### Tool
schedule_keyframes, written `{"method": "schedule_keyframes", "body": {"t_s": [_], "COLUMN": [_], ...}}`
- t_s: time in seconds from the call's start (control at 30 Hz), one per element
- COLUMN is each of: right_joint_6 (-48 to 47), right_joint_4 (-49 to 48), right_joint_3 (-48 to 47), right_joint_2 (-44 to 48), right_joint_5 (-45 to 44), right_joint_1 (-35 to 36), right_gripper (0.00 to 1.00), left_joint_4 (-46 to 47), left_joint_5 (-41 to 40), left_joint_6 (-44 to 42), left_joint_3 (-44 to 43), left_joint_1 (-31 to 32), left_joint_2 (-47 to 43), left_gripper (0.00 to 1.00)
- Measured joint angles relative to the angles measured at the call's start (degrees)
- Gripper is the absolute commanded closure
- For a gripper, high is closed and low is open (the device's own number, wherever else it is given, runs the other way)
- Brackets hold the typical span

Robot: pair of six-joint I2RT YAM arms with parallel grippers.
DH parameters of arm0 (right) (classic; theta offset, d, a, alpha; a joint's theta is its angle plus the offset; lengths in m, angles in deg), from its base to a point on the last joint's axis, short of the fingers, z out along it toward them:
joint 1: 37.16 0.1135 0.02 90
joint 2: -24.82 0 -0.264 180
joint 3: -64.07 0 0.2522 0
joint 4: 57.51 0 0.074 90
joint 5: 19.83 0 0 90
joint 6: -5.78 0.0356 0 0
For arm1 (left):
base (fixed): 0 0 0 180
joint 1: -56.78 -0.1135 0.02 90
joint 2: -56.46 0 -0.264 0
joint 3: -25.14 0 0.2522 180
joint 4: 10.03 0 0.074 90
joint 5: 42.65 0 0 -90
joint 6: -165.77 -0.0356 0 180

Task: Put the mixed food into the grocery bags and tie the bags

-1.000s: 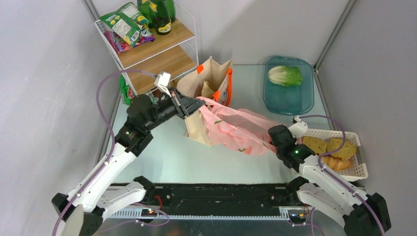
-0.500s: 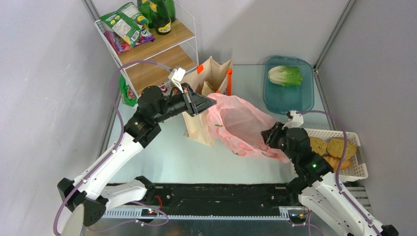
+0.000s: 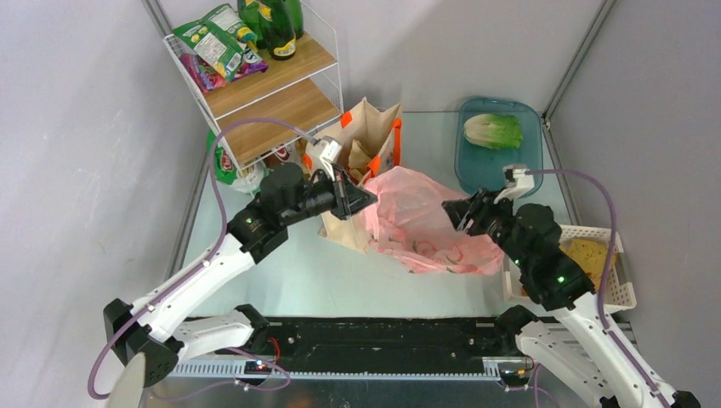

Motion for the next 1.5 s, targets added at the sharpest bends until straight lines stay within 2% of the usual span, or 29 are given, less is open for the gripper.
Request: {"method": "schedule_keyframes", "body": {"t_s": [0.17, 0.2, 0.23, 0.27, 0.43, 0.57, 0.73, 0.97, 1.1, 1.3, 1.5], "right_joint_6": [-1.75, -1.90, -1.70, -1.40, 3.76, 12.74, 22.84, 31.21, 35.30, 41.38, 46.60], "right_joint_4": [2.05, 2.54, 2.67, 2.86, 2.97, 1.86, -1.73, -13.38, -19.54, -23.26, -21.53], "right_joint_3": [-9.07, -11.23, -12.50, -13.73, -15.15, -15.15, -15.15, -16.61, -21.05, -31.30, -45.40], "right_joint_2": [-2.67, -3.78, -4.63, -5.68, -11.74, -19.56, -31.89, -51.71, -61.88, -73.81, -86.66], "right_joint_5": [-7.87, -9.60, -10.62, -11.23, -11.04, -8.52, -7.87, -3.32, -0.26, 0.83, 0.66], "right_joint_1": [-2.08, -3.50, -4.70, -6.49, -19.93, -32.11, -37.92, -39.41, -39.41, -38.75, -37.88], "right_gripper": [0.32, 0.23, 0.20, 0.14, 0.03, 0.01, 0.01, 0.01, 0.01, 0.01, 0.01], "left_joint_4": [-3.02, -3.80, -4.39, -4.92, -10.95, -18.05, -22.56, -27.87, -29.14, -29.11, -28.46], "left_joint_5": [-4.22, -5.18, -6.10, -7.23, -15.41, -21.77, -25.77, -31.78, -34.71, -32.06, -28.68], "left_joint_6": [-2.38, -2.82, -3.23, -3.50, -3.72, -3.72, -3.69, -3.61, -3.65, -4.74, -6.36], "left_joint_3": [0.31, 0.31, 0.42, 0.76, 4.70, 4.02, 2.86, 2.47, 1.97, -1.16, -1.73], "left_joint_1": [5.25, 6.21, 6.95, 7.54, 8.04, 7.63, 7.30, 6.56, 6.14, 6.12, 6.16], "left_joint_2": [0.39, 0.37, 0.35, 0.13, -5.16, -10.62, -12.52, -13.88, -16.55, -14.82, -11.30], "left_gripper": [1.00, 1.00, 1.00, 1.00, 1.00, 1.00, 1.00, 1.00, 1.00, 1.00, 1.00]}}
